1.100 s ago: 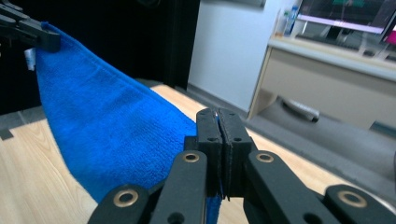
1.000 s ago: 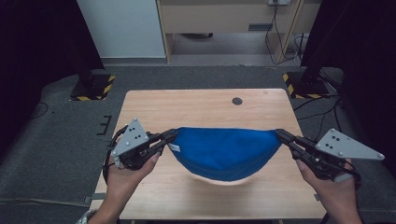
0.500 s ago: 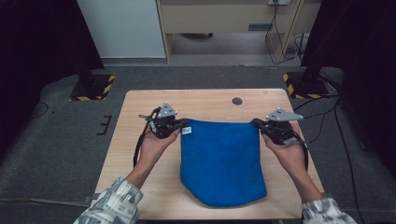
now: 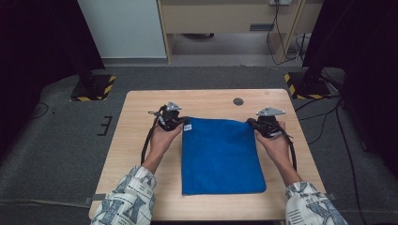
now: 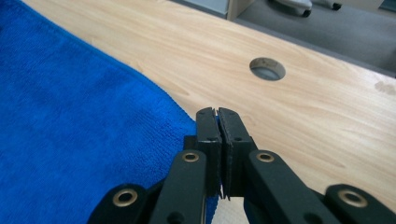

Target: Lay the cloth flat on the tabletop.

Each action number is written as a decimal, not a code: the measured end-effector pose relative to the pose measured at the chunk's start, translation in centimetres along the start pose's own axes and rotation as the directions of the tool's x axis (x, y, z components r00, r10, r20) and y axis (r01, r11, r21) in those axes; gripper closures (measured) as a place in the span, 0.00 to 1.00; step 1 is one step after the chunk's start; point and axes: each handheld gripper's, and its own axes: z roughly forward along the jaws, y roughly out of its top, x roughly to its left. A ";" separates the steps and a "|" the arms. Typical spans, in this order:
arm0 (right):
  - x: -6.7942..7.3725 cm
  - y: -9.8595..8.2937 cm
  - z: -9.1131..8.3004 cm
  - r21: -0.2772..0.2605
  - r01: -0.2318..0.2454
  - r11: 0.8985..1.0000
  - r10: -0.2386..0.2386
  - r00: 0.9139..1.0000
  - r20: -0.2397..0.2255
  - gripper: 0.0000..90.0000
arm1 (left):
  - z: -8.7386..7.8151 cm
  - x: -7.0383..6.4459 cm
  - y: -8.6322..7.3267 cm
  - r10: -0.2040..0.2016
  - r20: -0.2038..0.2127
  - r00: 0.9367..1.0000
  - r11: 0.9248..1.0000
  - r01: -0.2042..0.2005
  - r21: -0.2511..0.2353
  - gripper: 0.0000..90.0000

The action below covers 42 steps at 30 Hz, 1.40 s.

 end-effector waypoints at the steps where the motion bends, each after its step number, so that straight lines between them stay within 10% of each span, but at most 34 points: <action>1: 0.0 0.1 0.0 0.001 -0.004 1.000 0.004 1.000 0.003 0.98 | 0.0 -0.1 0.0 0.004 0.000 1.000 1.000 -0.004 -0.001 0.94; 24: -0.7 0.4 -2.0 0.020 0.034 0.999 -0.034 0.999 0.032 0.98 | 0.7 -1.8 1.6 0.022 -0.003 1.000 1.000 -0.022 -0.021 0.97; 42: -1.5 0.9 1.7 0.068 -0.018 0.998 0.015 0.999 0.034 0.98 | 2.6 -0.1 1.4 -0.002 -0.040 0.999 1.000 0.003 0.026 0.97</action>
